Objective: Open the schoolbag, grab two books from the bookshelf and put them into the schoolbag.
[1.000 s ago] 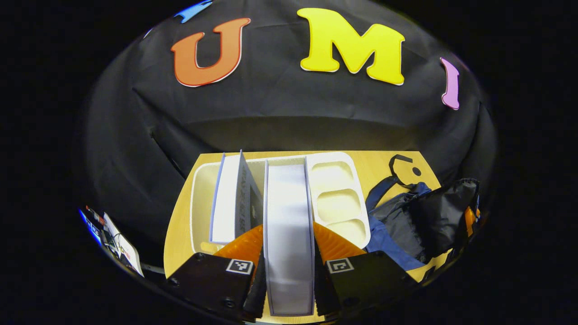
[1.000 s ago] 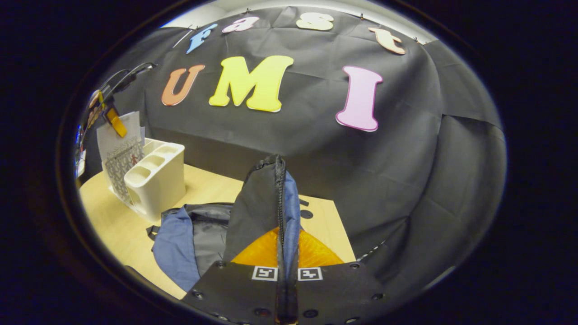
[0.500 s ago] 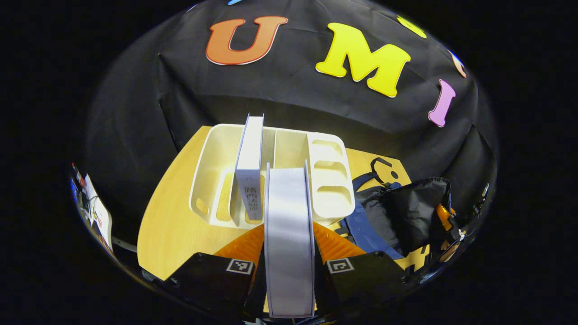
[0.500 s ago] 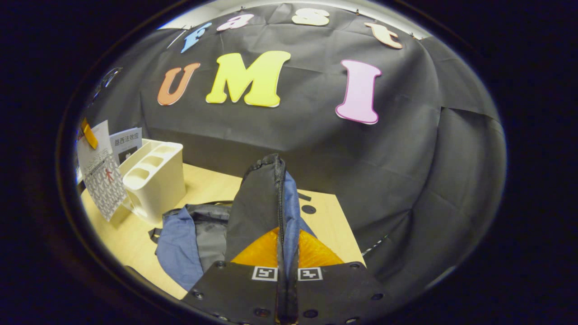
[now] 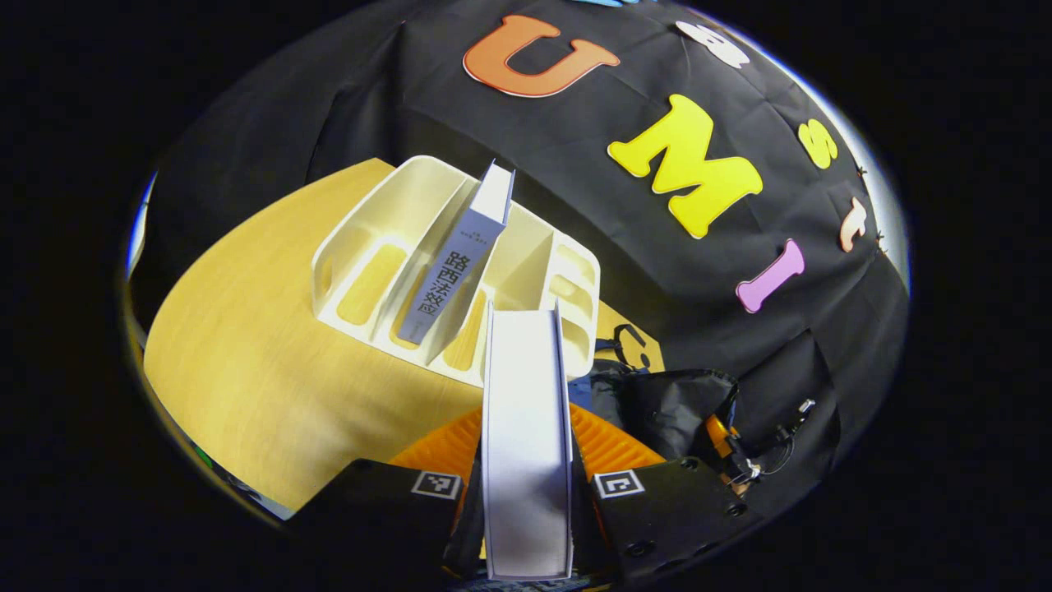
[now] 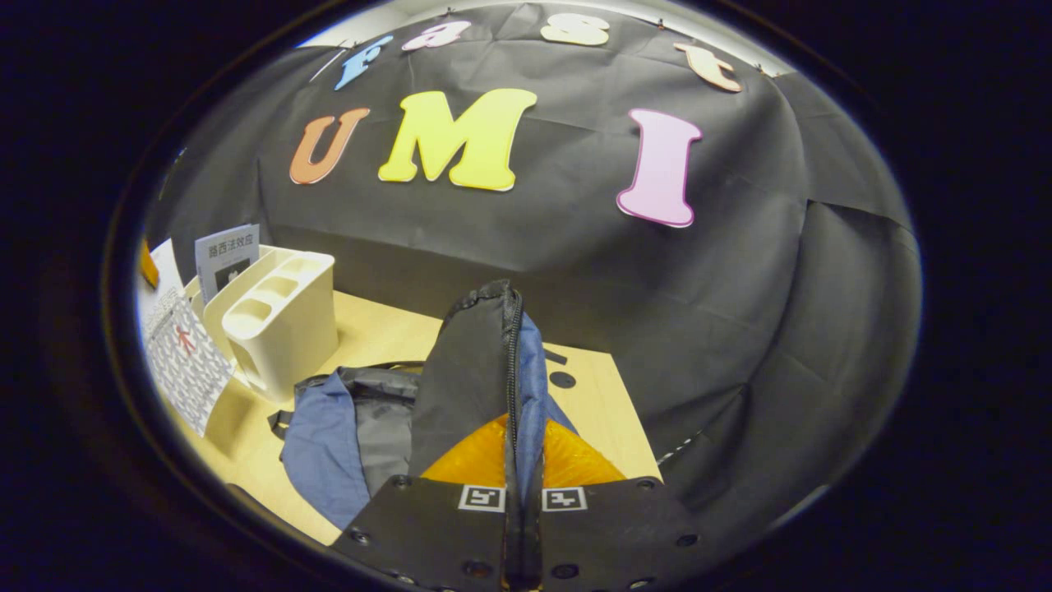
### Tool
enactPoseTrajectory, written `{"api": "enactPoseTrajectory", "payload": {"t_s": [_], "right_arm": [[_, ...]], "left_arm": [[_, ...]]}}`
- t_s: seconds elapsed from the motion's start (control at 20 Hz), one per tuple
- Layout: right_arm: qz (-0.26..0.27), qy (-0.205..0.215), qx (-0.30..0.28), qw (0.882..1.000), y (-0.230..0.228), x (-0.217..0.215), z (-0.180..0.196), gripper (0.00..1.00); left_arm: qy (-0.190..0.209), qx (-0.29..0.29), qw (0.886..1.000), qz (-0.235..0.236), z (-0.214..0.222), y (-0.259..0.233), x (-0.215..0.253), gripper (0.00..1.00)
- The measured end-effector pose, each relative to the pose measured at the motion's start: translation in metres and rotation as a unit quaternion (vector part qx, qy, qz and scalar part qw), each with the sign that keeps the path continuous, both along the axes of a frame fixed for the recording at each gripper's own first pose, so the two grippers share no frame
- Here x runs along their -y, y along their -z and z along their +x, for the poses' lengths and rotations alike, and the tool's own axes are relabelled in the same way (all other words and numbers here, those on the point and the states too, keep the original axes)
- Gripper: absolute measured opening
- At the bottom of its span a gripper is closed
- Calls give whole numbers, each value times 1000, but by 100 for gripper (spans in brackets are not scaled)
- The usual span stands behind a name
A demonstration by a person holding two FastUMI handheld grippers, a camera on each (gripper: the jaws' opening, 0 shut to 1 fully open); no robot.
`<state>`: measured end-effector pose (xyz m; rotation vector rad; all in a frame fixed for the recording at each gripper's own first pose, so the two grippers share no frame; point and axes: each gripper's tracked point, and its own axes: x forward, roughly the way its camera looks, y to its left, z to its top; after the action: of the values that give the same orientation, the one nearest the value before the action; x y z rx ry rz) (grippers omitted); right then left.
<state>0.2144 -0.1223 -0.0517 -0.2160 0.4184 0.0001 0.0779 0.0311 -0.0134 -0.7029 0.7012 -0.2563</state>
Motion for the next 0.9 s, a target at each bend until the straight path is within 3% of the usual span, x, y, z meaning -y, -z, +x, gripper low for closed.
{"api": "enactPoseTrajectory", "payload": {"t_s": [0.45,0.5,0.9], "right_arm": [[23,-33,4,999,-8,-17,0,5],[33,-36,4,999,-11,-18,2,1],[78,-34,-6,996,-33,-10,7,0]], "left_arm": [[11,-2,990,-139,4,17,81,45],[9,-2,989,-150,8,19,91,45],[13,5,982,-186,43,18,164,45]]}}
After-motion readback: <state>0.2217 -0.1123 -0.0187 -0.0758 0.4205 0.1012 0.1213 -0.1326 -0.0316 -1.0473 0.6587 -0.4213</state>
